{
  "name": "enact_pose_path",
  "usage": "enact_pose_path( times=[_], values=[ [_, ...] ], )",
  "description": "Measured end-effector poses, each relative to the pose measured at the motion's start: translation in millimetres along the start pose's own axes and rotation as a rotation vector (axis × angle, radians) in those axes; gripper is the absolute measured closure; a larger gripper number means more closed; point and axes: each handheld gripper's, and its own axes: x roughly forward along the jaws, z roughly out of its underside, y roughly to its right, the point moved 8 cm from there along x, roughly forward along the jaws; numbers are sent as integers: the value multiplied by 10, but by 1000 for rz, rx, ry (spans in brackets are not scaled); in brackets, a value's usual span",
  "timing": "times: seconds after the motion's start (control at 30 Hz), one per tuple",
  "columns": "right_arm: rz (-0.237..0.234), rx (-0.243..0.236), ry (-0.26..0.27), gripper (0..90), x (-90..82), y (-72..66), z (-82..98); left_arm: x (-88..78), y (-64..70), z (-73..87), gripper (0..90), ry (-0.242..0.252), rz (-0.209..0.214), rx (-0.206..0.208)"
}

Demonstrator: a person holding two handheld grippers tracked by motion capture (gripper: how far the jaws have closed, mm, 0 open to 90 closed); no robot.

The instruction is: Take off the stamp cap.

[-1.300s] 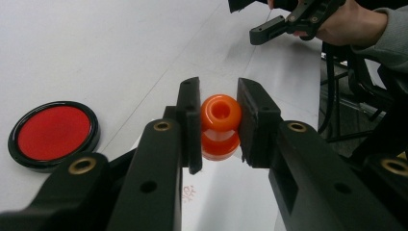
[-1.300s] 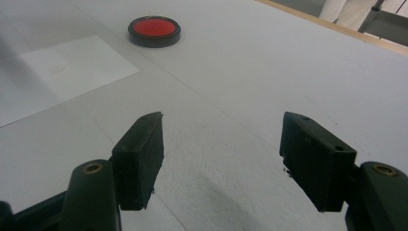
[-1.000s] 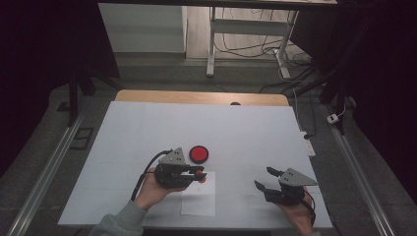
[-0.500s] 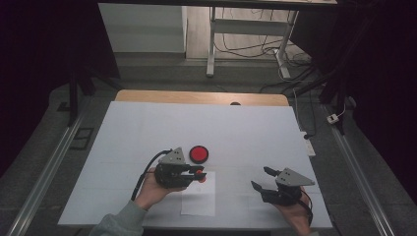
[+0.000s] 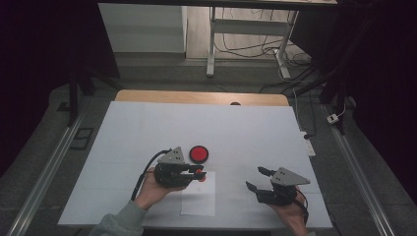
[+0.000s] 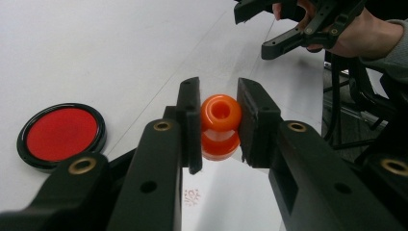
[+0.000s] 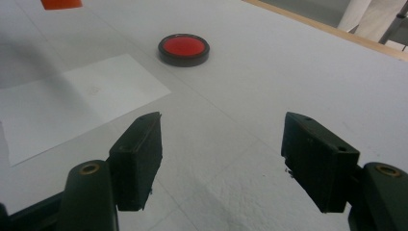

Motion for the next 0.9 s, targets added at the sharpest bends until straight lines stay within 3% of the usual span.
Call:
enact_pose_path(
  times=[0.9],
  values=[
    [-98,-37,6,309,185,-351,-220,29,-7,0,727,1,-7,-1]
  ],
)
